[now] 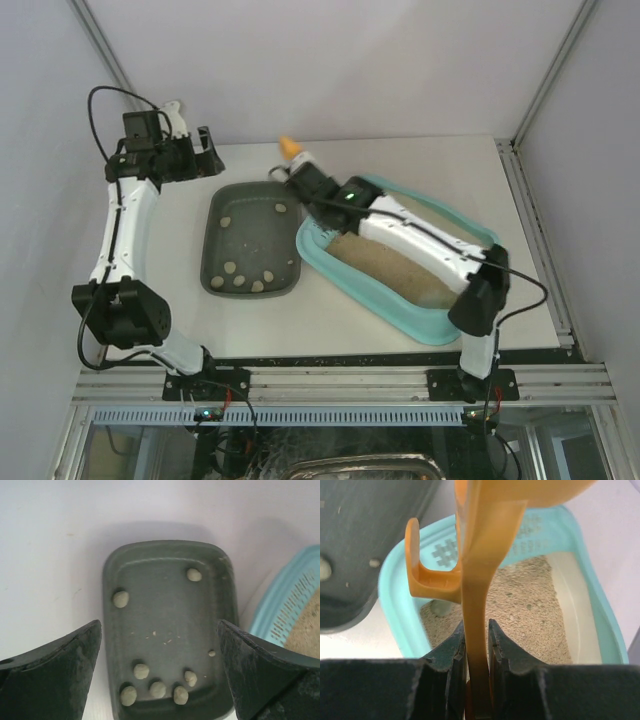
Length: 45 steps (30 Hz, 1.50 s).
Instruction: Clean the litter box
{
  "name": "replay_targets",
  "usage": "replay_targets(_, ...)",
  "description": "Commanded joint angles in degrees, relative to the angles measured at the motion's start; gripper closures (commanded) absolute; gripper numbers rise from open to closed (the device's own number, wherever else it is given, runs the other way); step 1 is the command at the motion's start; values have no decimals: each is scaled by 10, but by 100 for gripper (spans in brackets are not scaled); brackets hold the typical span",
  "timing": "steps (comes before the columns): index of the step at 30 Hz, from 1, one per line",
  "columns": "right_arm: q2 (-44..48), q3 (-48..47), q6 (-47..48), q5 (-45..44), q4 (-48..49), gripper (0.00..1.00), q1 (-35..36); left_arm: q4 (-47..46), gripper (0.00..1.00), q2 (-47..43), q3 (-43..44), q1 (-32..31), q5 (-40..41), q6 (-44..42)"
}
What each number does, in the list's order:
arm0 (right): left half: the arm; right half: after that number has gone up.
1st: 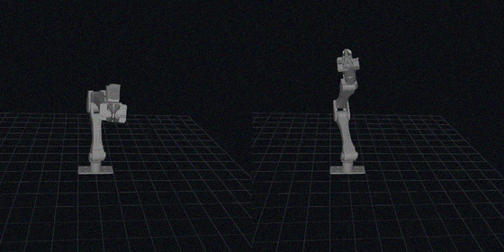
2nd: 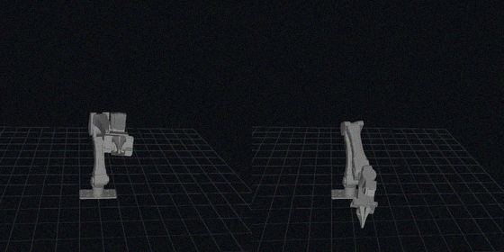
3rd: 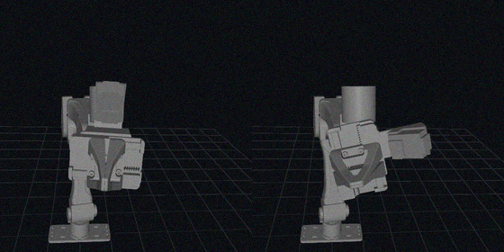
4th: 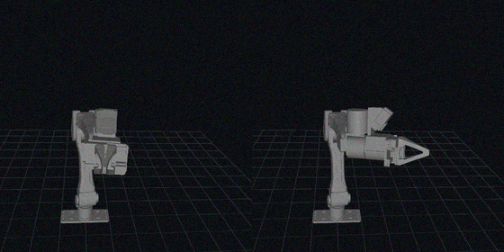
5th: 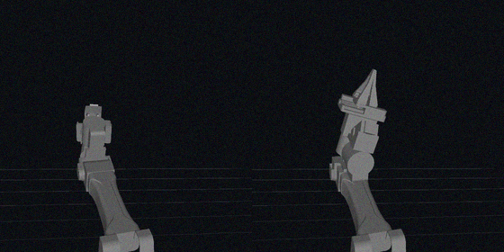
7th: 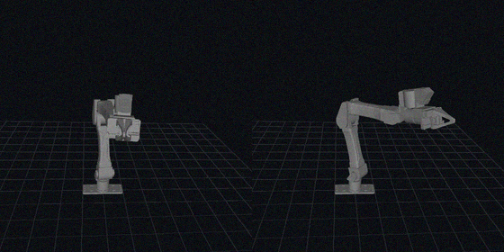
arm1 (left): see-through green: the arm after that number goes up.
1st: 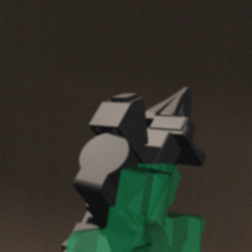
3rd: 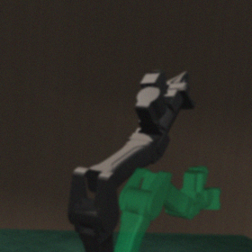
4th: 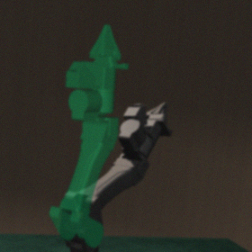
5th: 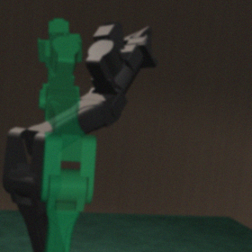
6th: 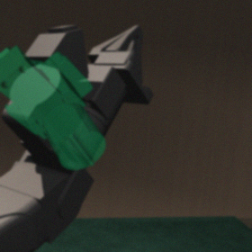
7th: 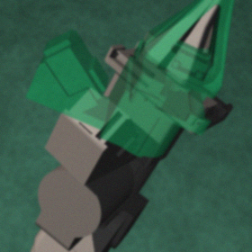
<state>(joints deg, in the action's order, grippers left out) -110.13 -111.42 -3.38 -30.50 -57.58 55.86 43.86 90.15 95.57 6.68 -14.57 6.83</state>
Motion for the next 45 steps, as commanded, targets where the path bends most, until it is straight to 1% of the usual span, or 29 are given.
replay_targets(1,131,16,-113,51,-16,100,-95,-20,0,-38,6,-90,5,-62)
replay_targets(4,209,75,-157,79,3,100,-161,-16,0,-51,-1,-198,48,-137)
replay_targets(6,265,124,-191,113,27,100,-216,-16,0,-68,-24,-284,71,-188)
replay_targets(8,325,181,-205,144,74,100,-260,-37,0,-88,-60,-361,91,-204)
replay_targets(9,346,200,-213,152,90,100,-276,-47,0,-96,-75,-392,98,-196)
replay_targets(11,371,219,-226,174,98,100,-308,-62,0,-100,-86,-441,109,-161)
replay_targets(13,379,221,-229,193,85,100,-321,-65,0,-91,-79,-480,114,-140)
replay_targets(15,386,227,-228,207,67,100,-327,-72,0,-71,-67,-520,119,-151)
replay_targets(17,398,240,-231,216,55,100,-329,-72,0,-38,-40,-548,139,-186)
replay_targets(18,409,247,-236,220,50,100,-332,-47,0,-16,-14,-556,128,-221)
replay_targets(19,420,257,-242,223,48,100,-334,-9,0,5,16,-557,77,-266)
replay_targets(20,436,270,-246,225,50,100,-334,31,0,20,40,-557,-2,-313)
replay_targets(24,503,338,-273,225,56,100,-340,191,0,75,126,-558,-218,-475)
replay_targets(25,518,352,-279,224,56,100,-341,225,0,86,141,-559,-260,-512)
replay_targets(27,549,375,-294,221,50,100,-345,288,0,115,170,-561,-314,-574)
replay_targets(29,571,387,-306,221,41,100,-349,332,0,149,195,-572,-319,-616)
replay_targets(31,590,391,-313,218,31,100,-352,366,0,181,213,-587,-304,-655)
replay_targets(33,606,391,-316,216,24,100,-356,364,0,200,209,-601,-292,-673)
replay_targets(36,628,389,-322,219,18,100,-367,324,0,211,187,-618,-276,-678)
replay_targets(39,643,379,-329,223,8,100,-376,259,0,222,154,-633,-239,-672)
replay_targets(42,656,371,-332,225,-7,100,-379,225,1,243,137,-642,-194,-691)
replay_targets(45,668,371,-331,223,-20,100,-380,217,8,262,141,-644,-149,-732)
